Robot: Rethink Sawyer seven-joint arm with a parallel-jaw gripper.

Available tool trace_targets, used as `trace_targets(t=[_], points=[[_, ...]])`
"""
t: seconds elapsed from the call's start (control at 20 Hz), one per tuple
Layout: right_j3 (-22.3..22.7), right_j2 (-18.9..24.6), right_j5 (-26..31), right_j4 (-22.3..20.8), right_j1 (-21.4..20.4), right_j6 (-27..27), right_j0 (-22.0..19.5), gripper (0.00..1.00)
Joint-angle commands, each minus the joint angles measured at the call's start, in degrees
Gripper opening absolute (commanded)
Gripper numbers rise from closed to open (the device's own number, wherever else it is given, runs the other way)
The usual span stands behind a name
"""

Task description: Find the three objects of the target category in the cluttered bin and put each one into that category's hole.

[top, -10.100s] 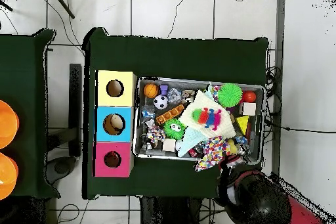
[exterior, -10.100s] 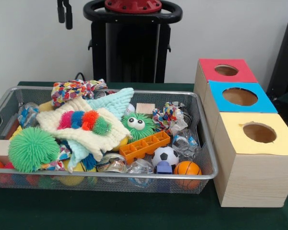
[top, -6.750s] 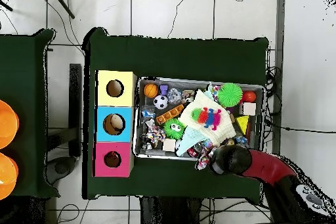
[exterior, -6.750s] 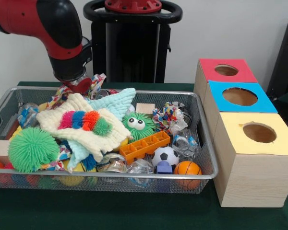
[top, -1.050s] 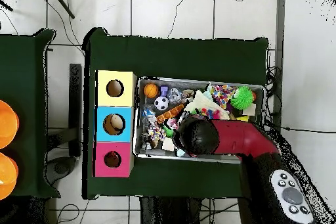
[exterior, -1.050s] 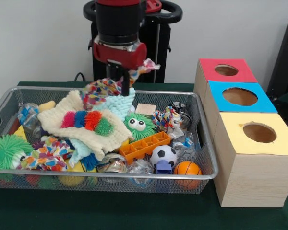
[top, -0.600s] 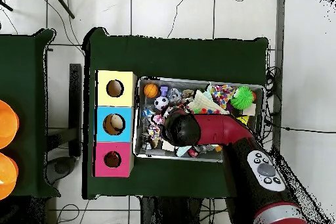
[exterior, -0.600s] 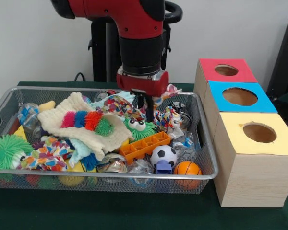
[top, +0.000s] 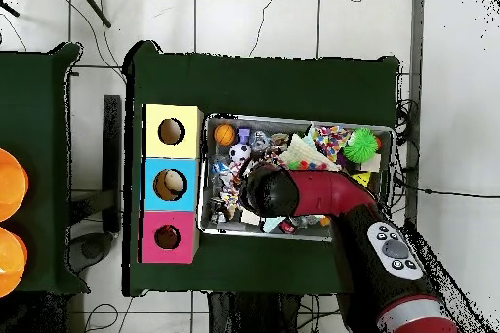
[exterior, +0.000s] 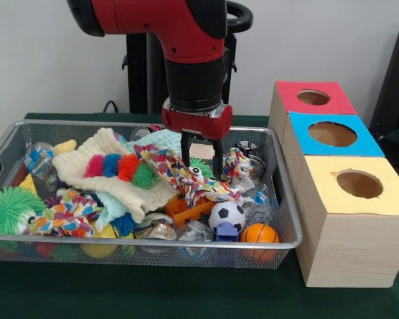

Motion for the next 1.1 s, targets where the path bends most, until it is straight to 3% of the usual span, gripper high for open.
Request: trace_targets(t=[0.05, 0.45, 0.65, 0.85, 1.1], points=[[-3.9, 1.7, 0.6, 0.5, 1.3, -1.2, -3.9, 1.00], [-4.3, 4.3, 8.1, -2.4, -0.1, -12.2, -12.2, 1.00], [-3.9, 5.9, 7.6, -4.4, -0.4, -15.0, -15.9, 1.00], [-6.8, 5.6, 11.0, -5.9, -0.7, -16.7, -16.7, 1.00], [-5.3, 6.4, 5.9, -9.5, 0.2, -15.2, -18.5, 1.00]])
